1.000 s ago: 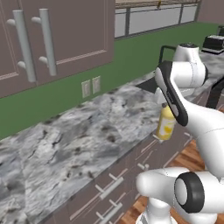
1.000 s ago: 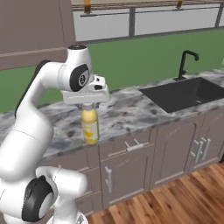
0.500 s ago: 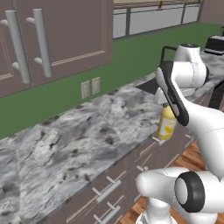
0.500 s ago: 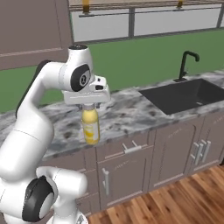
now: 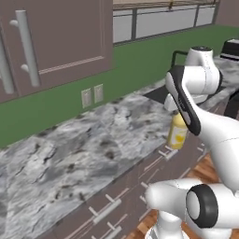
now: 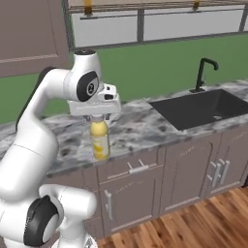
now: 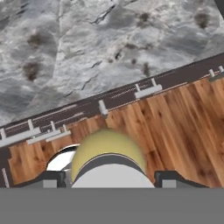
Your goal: There is a wine glass and glass cup on the dining counter. Place the wine bottle next to the wine glass and the juice bottle next to the glass cup.
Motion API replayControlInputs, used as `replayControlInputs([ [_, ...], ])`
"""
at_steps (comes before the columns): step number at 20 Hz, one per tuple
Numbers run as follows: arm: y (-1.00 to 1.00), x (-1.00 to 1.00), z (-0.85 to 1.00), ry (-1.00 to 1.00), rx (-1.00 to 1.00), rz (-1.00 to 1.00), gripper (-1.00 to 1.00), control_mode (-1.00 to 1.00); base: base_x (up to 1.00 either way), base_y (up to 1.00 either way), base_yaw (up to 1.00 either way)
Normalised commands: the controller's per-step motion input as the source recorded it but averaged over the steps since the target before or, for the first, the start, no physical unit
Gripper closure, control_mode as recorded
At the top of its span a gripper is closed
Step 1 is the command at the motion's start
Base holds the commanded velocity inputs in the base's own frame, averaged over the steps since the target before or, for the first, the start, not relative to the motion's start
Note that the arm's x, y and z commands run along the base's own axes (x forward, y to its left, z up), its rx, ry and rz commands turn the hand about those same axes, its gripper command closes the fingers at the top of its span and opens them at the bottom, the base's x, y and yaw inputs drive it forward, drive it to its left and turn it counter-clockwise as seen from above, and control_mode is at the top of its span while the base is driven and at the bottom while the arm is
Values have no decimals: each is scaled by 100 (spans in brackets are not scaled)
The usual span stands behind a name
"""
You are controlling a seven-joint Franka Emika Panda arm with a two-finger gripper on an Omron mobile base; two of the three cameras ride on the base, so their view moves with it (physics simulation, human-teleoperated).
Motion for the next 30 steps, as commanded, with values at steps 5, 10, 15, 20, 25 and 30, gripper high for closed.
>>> replayControlInputs([
  [5, 0, 0, 0, 0, 0, 0, 100, 100, 59, -77, 0],
  [10, 0, 0, 0, 0, 0, 0, 100, 100, 43, -57, 1],
  [15, 0, 0, 0, 0, 0, 0, 100, 100, -81, 36, 1],
  [20, 0, 0, 0, 0, 0, 0, 100, 100, -94, 45, 2],
  [25, 0, 0, 0, 0, 0, 0, 100, 100, -79, 11, 5],
  [30, 0, 0, 0, 0, 0, 0, 100, 100, 2, 0, -70],
])
